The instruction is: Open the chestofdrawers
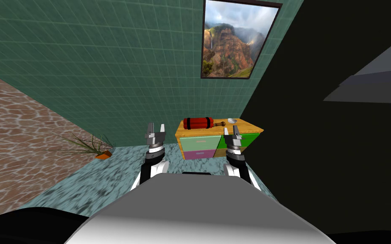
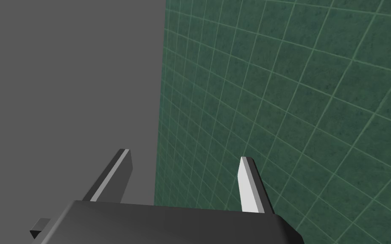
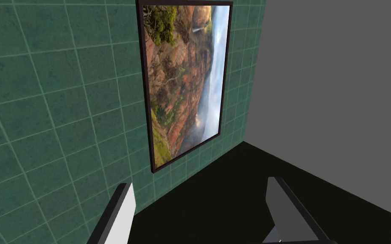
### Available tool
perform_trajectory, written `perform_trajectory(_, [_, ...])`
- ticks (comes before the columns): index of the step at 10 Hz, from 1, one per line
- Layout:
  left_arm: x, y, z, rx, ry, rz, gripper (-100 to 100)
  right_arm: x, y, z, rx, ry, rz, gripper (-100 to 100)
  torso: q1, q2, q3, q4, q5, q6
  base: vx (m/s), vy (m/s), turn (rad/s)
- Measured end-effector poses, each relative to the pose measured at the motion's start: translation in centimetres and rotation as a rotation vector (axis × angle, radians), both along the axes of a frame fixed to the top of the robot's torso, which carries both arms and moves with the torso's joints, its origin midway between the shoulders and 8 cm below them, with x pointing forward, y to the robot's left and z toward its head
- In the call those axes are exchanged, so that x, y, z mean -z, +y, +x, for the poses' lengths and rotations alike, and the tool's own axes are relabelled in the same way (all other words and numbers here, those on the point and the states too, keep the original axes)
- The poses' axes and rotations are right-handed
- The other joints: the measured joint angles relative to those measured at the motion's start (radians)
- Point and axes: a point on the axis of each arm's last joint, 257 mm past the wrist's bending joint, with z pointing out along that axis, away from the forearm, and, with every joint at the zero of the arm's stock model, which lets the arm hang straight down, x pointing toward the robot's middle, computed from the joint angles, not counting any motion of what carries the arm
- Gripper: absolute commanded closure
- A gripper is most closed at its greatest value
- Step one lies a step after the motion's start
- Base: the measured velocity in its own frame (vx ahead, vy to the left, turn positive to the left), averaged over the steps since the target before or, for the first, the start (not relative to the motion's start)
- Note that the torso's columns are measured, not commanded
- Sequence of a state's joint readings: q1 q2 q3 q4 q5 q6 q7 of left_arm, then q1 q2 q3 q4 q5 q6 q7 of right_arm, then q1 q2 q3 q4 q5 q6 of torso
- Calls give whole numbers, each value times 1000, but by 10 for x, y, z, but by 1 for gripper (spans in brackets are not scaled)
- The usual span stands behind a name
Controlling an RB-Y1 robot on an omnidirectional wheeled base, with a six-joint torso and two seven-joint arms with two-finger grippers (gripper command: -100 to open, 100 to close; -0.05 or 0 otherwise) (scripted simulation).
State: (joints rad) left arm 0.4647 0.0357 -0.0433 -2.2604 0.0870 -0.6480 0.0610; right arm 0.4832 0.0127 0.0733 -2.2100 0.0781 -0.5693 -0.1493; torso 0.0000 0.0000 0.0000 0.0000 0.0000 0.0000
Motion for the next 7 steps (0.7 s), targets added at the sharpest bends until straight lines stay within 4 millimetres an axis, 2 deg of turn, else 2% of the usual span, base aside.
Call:
perform_trajectory(2, [0,0,0,0,0,0,0,0,0,0,0,0,0,0,0,104,-209,105,0,0,0,0,0])
perform_trajectory(7, [0,0,0,0,0,0,0,0,0,0,0,0,0,0,0,470,-939,470,0,0,0,0,0])
